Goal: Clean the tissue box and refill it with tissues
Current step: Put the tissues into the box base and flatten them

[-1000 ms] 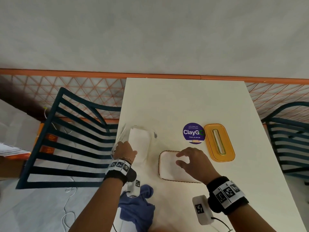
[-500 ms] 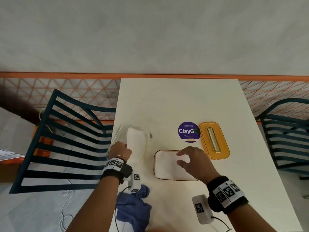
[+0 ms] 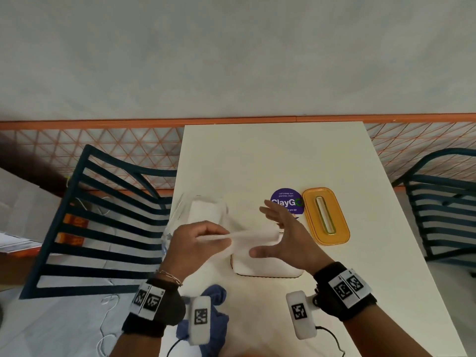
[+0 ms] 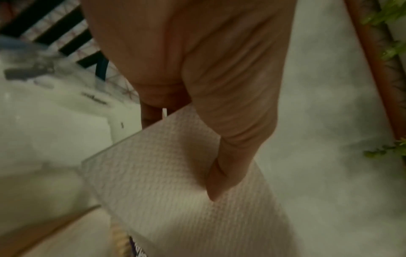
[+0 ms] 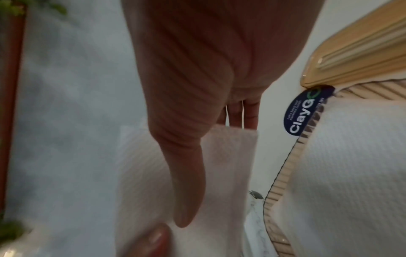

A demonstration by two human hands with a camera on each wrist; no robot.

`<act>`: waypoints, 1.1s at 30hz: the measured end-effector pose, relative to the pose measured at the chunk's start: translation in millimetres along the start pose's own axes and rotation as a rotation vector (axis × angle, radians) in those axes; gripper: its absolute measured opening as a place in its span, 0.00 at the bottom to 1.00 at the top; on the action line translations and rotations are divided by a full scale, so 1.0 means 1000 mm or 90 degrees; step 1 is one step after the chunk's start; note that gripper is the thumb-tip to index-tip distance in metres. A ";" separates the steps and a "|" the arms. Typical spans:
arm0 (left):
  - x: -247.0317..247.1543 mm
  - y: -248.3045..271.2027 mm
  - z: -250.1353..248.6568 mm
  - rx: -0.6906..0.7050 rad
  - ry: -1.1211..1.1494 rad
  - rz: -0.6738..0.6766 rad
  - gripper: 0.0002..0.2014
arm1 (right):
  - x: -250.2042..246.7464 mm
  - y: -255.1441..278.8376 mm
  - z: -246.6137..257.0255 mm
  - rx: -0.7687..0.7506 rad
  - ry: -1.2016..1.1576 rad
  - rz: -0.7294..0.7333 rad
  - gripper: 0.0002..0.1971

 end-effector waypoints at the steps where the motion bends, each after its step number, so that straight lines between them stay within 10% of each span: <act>1: 0.010 -0.001 -0.002 -0.002 0.019 0.019 0.07 | -0.004 0.004 -0.001 0.006 -0.022 0.008 0.50; 7: 0.071 -0.016 -0.002 -0.003 0.078 0.040 0.11 | -0.026 0.030 -0.035 0.047 -0.092 -0.027 0.12; 15: 0.119 -0.010 0.036 -0.123 0.134 -0.040 0.30 | -0.021 0.044 -0.078 0.122 -0.167 -0.109 0.27; 23: 0.135 -0.006 0.014 -0.097 0.140 -0.150 0.17 | -0.013 0.039 -0.068 0.055 -0.164 -0.110 0.16; 33: 0.131 0.003 0.032 -0.104 0.167 -0.136 0.24 | 0.000 0.042 -0.072 0.038 -0.133 -0.080 0.17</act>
Point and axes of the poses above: each hand's wrist, its own y-axis away from the middle knuckle, its own x-axis out of the palm, z = x × y, the point moved 2 cm from there along -y, towards the middle knuckle, and after that the axes turned 4 degrees about z, right-handed, at the moved point
